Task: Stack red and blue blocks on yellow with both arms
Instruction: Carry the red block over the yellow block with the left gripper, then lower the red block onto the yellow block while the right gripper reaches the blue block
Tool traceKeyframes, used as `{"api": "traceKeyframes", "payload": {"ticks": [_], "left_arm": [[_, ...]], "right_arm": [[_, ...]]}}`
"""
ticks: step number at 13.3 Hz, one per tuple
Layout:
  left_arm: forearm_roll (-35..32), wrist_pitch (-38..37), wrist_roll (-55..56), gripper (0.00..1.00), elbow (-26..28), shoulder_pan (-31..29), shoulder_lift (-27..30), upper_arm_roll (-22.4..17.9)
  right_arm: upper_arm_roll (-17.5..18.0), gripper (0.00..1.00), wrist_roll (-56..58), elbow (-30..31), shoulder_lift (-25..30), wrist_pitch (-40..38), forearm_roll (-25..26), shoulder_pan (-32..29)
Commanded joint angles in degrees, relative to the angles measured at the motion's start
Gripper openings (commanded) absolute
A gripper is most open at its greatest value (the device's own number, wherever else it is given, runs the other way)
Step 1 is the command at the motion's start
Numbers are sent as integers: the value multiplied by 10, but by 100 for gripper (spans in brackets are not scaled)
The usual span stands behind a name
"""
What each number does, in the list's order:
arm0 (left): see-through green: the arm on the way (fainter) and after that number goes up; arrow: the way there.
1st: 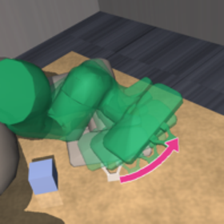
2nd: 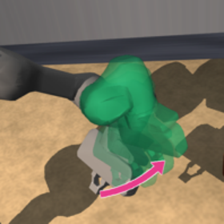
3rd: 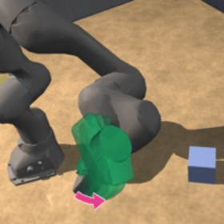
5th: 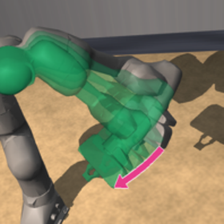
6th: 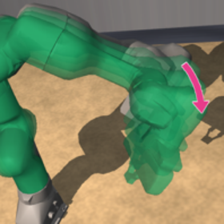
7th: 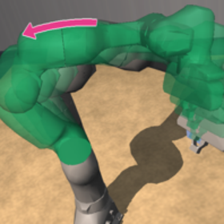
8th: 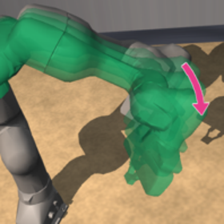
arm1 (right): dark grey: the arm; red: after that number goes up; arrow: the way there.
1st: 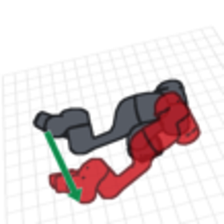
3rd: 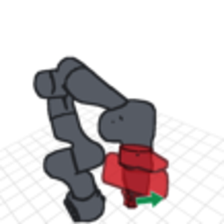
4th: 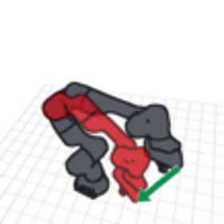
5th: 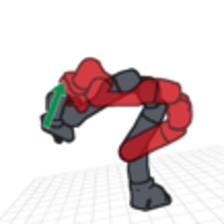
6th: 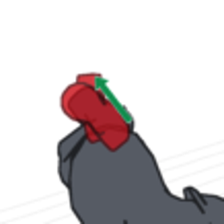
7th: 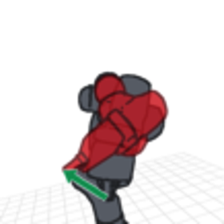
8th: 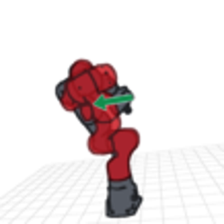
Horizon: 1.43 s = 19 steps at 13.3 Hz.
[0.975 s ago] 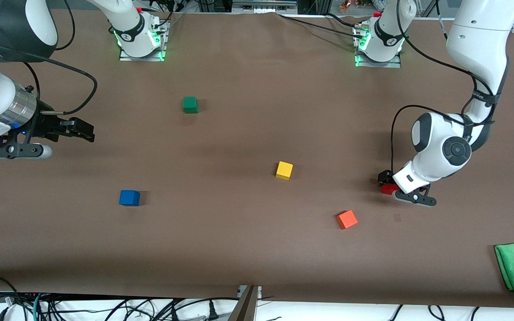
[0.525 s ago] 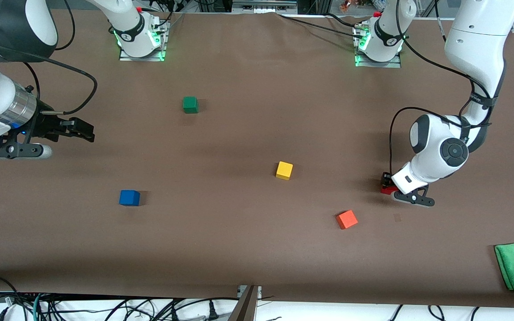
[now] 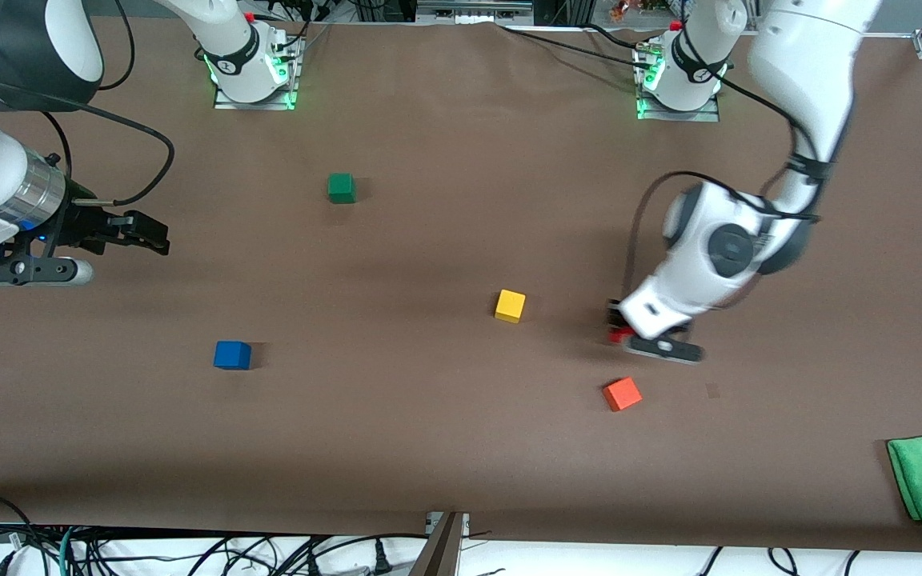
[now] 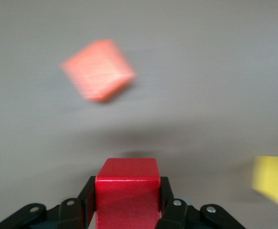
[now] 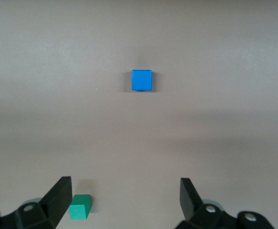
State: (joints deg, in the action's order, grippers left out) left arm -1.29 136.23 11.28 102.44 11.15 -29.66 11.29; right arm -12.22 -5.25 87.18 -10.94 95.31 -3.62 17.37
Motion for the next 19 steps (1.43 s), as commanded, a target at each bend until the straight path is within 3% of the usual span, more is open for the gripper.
{"api": "traceKeyframes", "payload": {"ticks": [1, 4, 8, 19], "left_arm": [[-9, -73, 30, 0, -94, 65, -37, -6], [-9, -87, 118, 0, -131, 130, -77, -6], [-42, -85, 126, 0, -164, 160, -116, -6], [-74, -83, 125, 0, -165, 162, -119, -5]], "right_arm": [[1, 100, 3, -14, -5, -7, 7, -1], [2, 100, 3, -14, -6, -8, 7, -1], [2, 100, 10, -12, -9, -14, 8, 1], [4, 100, 24, -11, -56, 14, -3, 0]]}}
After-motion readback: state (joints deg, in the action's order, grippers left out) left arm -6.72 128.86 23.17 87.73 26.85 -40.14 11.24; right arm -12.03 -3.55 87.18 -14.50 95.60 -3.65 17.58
